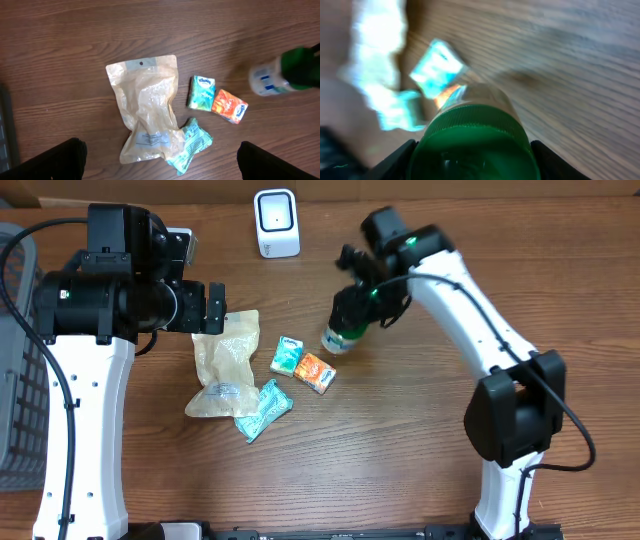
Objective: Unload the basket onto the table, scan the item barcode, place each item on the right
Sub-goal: 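Carry the jar with the right gripper toward the white scanner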
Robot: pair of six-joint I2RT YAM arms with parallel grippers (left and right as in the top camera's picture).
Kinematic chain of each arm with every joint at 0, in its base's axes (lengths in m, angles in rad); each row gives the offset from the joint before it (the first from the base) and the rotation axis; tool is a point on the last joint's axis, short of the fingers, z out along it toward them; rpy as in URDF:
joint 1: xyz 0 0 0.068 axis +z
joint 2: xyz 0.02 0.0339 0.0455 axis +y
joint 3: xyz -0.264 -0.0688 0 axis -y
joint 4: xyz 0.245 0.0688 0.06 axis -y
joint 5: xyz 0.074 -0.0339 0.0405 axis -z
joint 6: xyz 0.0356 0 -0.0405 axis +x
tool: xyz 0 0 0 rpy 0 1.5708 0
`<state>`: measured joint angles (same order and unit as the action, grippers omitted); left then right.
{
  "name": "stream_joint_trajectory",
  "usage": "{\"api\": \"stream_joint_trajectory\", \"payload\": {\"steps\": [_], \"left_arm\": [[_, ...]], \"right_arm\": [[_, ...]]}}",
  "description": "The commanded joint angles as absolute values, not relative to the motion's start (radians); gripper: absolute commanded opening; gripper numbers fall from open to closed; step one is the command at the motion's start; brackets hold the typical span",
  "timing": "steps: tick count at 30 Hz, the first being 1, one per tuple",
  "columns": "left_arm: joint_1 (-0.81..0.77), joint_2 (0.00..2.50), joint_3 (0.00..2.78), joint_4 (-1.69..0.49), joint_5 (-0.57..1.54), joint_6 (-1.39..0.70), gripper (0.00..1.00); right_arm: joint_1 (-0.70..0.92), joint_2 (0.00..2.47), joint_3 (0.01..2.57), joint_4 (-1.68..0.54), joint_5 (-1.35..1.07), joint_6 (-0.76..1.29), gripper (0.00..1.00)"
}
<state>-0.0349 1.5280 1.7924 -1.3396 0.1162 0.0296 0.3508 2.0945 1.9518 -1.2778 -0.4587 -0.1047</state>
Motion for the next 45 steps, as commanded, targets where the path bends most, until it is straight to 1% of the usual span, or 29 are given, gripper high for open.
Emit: {"api": "stream_joint_trajectory", "payload": {"steps": [1,7,11,13,17,19,25,41,45], "left_arm": [[-0.033,1.530,1.809,-1.338,0.123,0.046,1.00],[-0.033,1.530,1.809,-1.338,0.123,0.046,1.00],[-0.033,1.530,1.809,-1.338,0.123,0.046,1.00],[-0.033,1.531,1.809,-1.338,0.123,0.046,1.00],[-0.033,1.530,1.809,-1.338,0.123,0.046,0.99],[-0.033,1.531,1.809,-1.338,0.123,0.046,0.99],[-0.033,1.531,1.809,-1.338,0.123,0.046,1.00],[-0.033,1.531,1.809,-1.338,0.123,0.046,0.99],[-0.033,1.531,1.809,-1.338,0.123,0.046,1.00]], "right_arm": [[0.259,2.040,2.027,-1.303,-0.804,-0.129,0.44],[0.120,2.003,2.037,-1.373,-1.226,-0.280,0.44],[0.046,1.998,2.037,-1.433,-1.389,-0.344,0.44],[0.031,1.998,2.037,-1.457,-1.408,-0.377,0.44],[0.027,1.998,2.037,-1.502,-1.395,-0.485,0.44],[0.031,1.998,2.037,-1.538,-1.357,-0.586,0.44],[0.051,1.998,2.037,-1.598,-1.265,-0.774,0.45],[0.165,1.998,2.037,-1.576,-1.073,-0.800,0.45],[0.195,1.998,2.038,-1.571,-1.058,-0.860,0.45]]}}
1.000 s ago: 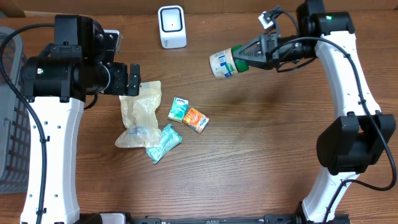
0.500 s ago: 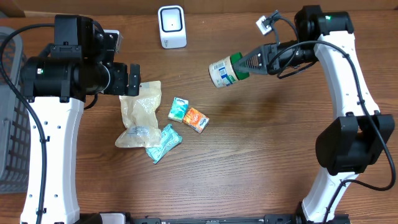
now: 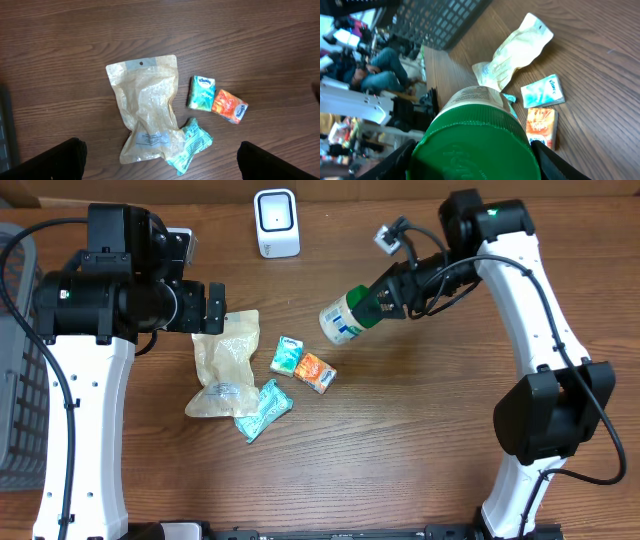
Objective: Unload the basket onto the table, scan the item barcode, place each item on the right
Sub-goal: 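Carry the jar with the right gripper toward the white scanner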
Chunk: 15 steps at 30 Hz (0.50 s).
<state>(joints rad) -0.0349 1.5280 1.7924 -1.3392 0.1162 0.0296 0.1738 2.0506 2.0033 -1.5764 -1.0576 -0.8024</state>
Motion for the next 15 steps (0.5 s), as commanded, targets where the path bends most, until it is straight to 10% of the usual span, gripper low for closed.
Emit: {"api": "stream_joint_trajectory", "payload": {"steps": [1,15], "left_arm": [[-0.033,1.531,1.809,-1.338,0.123,0.046,1.00],[-0.033,1.531,1.809,-1.338,0.123,0.046,0.99]], "right_arm": [[0.202,1.998,2.038,-1.568,-1.055,-0.871,0.45],[0.302,1.998,2.159,-1.150,-0.617,-0.538,0.46]]}}
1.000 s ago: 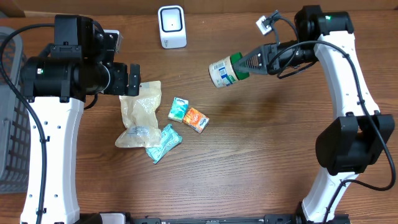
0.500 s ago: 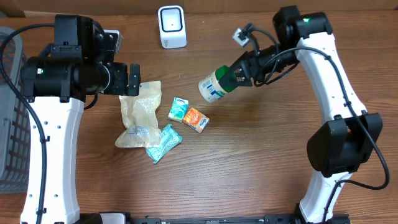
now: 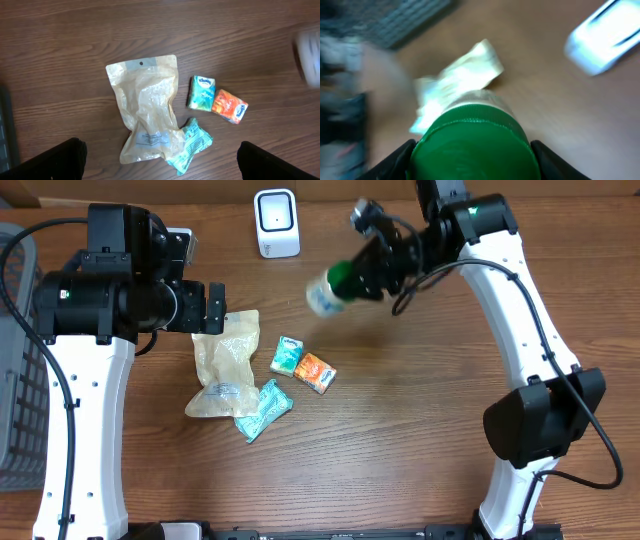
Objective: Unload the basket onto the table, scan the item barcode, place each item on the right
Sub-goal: 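Carry the jar with the right gripper toward the white scanner, then hold the green-capped jar in front of the scanner with the right gripper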
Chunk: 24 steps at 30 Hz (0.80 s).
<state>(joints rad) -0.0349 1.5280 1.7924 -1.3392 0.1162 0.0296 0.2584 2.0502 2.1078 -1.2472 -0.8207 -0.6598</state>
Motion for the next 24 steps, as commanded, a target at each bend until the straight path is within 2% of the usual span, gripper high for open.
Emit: {"api": "stream_joint_trajectory", "payload": {"steps": [1,4,7,11,17,24], "left_arm": [[-0.033,1.531,1.809,-1.338,0.123,0.046,1.00],[-0.033,1.531,1.809,-1.338,0.123,0.046,1.00],[-0.033,1.531,1.809,-1.338,0.123,0.046,0.99],[-0.033,1.531,1.809,-1.338,0.123,0.045,1.00],[-0.033,1.531,1.809,-1.338,0.123,0.046,0.99],[-0.033,1.531,1.809,-1.338,0.123,0.046,0.99]], "right_arm": [[0.316,2.000,2.158,-1.097,-0.559,-0.538,0.46],[0.380,2.023,2.152,-0.876,-0.350,-0.579,0.46],[0.421,2.065,2.152,-0.676,-0.242,-0.644,0.46],[0.434,2.129,2.152,-0.509,-0.235,-0.741,0.45],[0.434,2.242,2.152,-0.270,-0.157,-0.748,0.45],[0.434,2.375,2.152,-0.039,-0.153,-0.981,0.40]]}}
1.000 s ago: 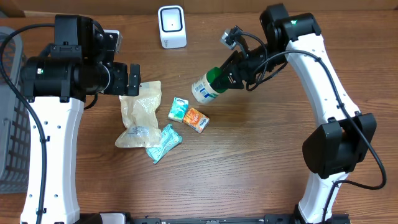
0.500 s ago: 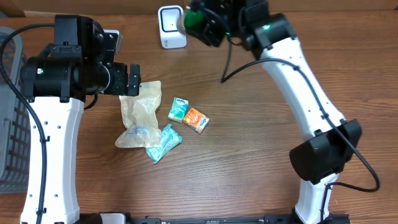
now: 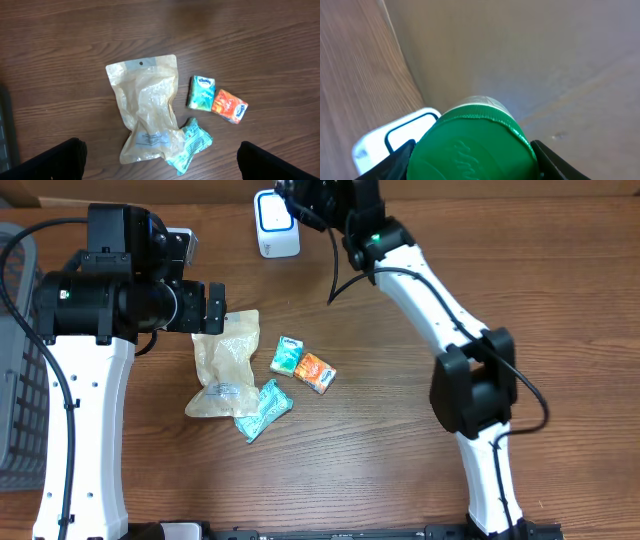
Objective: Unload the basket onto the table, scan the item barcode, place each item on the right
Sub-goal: 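Hold the green-capped jar in front of the scanner with the right gripper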
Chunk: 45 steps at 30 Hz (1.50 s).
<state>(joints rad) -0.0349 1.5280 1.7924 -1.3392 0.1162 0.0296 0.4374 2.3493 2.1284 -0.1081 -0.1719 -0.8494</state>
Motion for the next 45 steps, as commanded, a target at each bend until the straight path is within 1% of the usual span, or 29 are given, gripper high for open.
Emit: {"api": "stream_joint_trajectory", "payload": {"steps": [1,6,8,12,22,37,43,45], "left_arm": [[-0.033,1.531,1.809,-1.338,0.123,0.046,0.99],[-0.033,1.531,1.809,-1.338,0.123,0.046,1.00],[-0.033,1.531,1.809,-1.338,0.123,0.046,1.00],[-0.033,1.531,1.809,-1.338,0.123,0.046,1.00],[-0.033,1.531,1.809,-1.338,0.123,0.046,1.00],[-0.033,1.531,1.809,-1.338,0.123,0.046,1.00],[-0.033,1.531,1.809,-1.338,0.123,0.046,1.00],[-0.033,1.531,1.809,-1.338,0.123,0.046,1.00]], "right_arm": [[0.434,2.390,2.152,-0.015,-0.153,-1.005,0.40],[0.434,2.447,2.152,0.081,-0.153,-1.095,0.39],[0.434,2.461,2.152,0.088,-0.151,-1.164,0.39],[0.434,2.465,2.152,0.041,-0.128,-1.326,0.40],[0.439,2.465,2.152,-0.062,-0.090,-1.521,0.40],[0.450,2.462,2.152,-0.054,-0.094,-1.502,0.39],[0.451,2.395,2.152,-0.059,-0.216,-1.242,0.37],[0.451,2.357,2.153,-0.067,-0.238,-1.110,0.37]]}}
